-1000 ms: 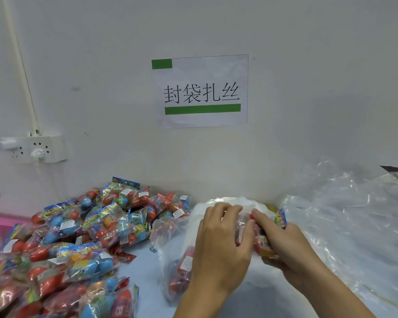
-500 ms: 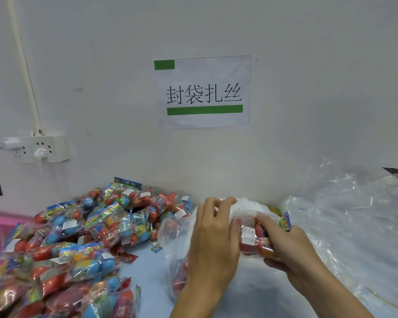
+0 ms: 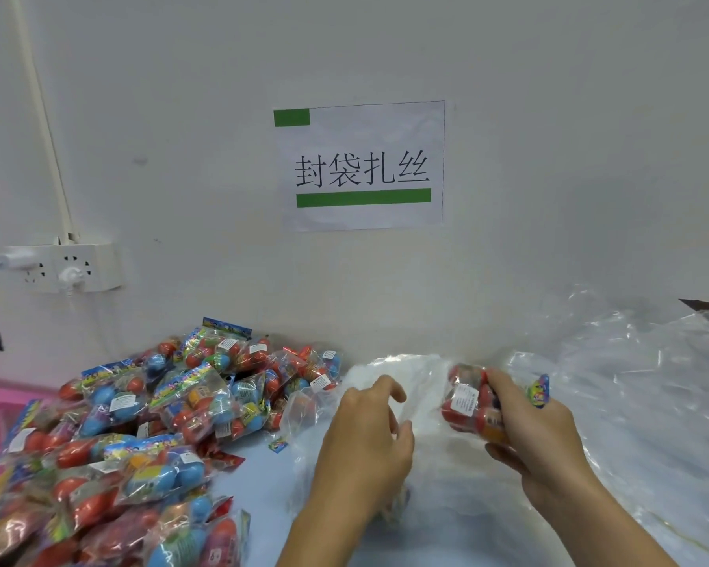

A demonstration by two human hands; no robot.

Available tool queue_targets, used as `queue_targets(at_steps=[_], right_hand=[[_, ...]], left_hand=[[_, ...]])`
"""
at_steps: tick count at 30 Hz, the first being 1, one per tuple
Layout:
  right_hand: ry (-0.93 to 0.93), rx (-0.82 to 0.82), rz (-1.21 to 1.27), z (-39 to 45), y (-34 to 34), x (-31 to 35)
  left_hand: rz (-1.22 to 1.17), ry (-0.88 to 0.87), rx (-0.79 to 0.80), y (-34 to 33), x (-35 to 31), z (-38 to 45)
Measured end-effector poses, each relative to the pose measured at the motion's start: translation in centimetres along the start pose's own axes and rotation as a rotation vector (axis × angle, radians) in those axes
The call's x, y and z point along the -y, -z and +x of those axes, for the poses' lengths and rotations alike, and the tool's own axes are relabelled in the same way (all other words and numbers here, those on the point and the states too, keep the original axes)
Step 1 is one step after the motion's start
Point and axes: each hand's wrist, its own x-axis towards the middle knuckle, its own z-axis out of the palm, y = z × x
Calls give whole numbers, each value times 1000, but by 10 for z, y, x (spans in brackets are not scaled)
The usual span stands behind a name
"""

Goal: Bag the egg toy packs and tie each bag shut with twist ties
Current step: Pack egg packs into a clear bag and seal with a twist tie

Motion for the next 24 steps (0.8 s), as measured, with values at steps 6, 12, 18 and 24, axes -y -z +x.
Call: queue_targets(at_steps=[6, 12, 18, 24], right_hand=[[-95, 40, 220, -5, -2, 8], [-125, 126, 349, -9, -3, 16], [-126, 256, 305, -10, -5, 17], [-129, 391, 87, -8, 6, 17]], left_hand=[[-345, 22, -229, 8, -9, 6], [-560, -36, -168, 12, -13, 4], [-276, -259, -286, 12, -15, 3], [-16, -165, -82, 10, -3, 4]])
